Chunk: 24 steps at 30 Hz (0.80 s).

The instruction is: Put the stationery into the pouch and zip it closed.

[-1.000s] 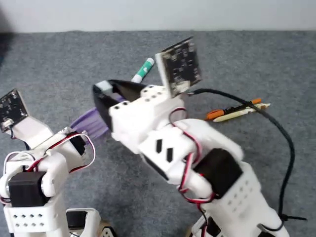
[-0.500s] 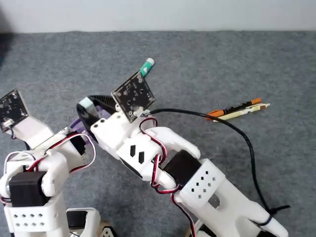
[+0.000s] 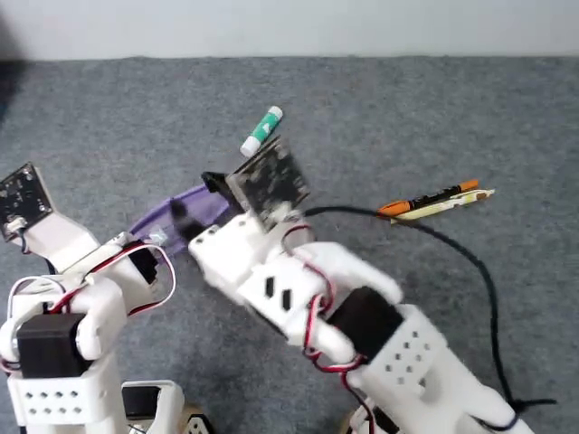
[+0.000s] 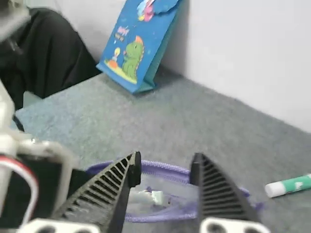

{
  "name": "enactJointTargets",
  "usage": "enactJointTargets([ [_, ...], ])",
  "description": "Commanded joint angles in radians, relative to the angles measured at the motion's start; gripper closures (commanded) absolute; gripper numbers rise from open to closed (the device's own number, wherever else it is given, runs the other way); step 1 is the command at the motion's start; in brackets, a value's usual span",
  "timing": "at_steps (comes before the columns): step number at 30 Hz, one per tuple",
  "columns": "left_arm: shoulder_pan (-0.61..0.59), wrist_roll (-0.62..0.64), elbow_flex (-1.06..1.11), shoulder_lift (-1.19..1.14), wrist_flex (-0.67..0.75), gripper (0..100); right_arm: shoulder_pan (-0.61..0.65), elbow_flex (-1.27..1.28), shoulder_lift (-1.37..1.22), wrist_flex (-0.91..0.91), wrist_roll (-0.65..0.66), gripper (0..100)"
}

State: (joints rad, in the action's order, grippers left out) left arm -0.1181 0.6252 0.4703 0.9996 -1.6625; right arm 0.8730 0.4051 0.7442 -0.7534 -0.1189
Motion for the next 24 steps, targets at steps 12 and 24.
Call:
enactJointTargets([
  [12, 0.002, 0.009, -0.051, -0.008, 0.009, 99, -0.575, -0.330, -0.265, -0.545, -0.101, 95.6],
  [24, 0.003, 0.008, -0.045, -0.008, 0.011, 99, -0.839, -0.396, -0.750, -0.541, -0.242, 95.3],
])
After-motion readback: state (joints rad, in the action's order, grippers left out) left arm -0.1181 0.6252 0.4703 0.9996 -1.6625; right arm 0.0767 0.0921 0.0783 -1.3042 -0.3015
